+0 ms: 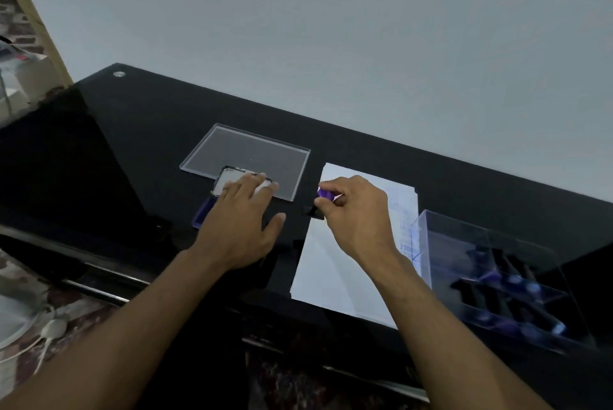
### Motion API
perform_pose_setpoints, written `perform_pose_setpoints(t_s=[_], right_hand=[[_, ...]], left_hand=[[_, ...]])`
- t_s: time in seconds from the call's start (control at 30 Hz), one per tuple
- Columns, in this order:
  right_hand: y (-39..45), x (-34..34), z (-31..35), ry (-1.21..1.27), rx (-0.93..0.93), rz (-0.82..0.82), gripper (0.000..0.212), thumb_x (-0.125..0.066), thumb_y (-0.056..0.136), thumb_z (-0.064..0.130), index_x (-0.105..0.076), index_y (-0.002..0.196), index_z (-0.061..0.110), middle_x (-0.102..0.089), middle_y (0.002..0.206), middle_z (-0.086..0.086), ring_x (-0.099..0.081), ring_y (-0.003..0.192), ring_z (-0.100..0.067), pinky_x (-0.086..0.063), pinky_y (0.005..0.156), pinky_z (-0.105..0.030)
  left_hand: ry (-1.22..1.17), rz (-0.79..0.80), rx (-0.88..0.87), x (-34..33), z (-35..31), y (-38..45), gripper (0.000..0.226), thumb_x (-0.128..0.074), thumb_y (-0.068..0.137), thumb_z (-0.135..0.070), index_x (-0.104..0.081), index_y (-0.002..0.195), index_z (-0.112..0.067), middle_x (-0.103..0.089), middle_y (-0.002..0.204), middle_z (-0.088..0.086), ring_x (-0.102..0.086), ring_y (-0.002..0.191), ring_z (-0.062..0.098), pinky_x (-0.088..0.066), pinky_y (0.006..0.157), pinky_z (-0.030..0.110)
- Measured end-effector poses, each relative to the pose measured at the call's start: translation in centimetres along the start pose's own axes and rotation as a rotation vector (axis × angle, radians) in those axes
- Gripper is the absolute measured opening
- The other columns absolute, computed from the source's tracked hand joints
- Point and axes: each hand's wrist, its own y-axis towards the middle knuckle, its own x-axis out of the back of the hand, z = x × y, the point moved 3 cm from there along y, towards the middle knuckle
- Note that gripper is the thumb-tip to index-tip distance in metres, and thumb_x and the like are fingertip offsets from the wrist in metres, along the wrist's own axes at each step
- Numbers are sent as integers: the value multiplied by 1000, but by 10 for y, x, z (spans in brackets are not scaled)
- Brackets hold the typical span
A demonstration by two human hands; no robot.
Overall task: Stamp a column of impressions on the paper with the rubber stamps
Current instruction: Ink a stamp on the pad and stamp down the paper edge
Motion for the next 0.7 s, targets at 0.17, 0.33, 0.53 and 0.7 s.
perform_pose_setpoints(t_s=[0.17, 0.33, 0.53, 0.7], right_hand=[[0, 32, -37, -17, -74, -62, 23, -73, 88, 23, -74, 111, 17, -69, 113, 1, -66, 92, -13, -54, 94, -29], [4, 62, -71, -55, -120, -124, 20, -73, 87, 22, -75, 107, 18, -68, 106, 3, -66, 83, -10, -51, 80, -15], [14, 81, -99, -82, -166, -152, 18, -73, 88, 22, -75, 105, 20, -66, 102, 5, -63, 79, -7, -33, 65, 3], [24, 84, -111, -115, -158, -167, 17, -73, 88, 21, -76, 105, 19, -68, 103, 5, -61, 80, -6, -33, 66, 3]], left_hand=[[-16, 65, -55, -23, -41, 22, 64, -44, 100, -55, -30, 156, -27, -21, 167, 1, -9, 155, 22, -6, 124, 42], [-21, 87, -119, -42, -75, 38, 65, -37, 97, -57, -36, 154, -24, -29, 164, 4, -16, 154, 25, -7, 125, 45], [-68, 96, -160, -60, -100, 55, 67, -33, 95, -56, -40, 152, -22, -31, 163, 5, -18, 154, 26, -12, 126, 46], [-77, 145, -150, -73, -111, 72, 71, -30, 92, -59, -37, 154, -24, -27, 165, 3, -16, 155, 24, -8, 126, 46]])
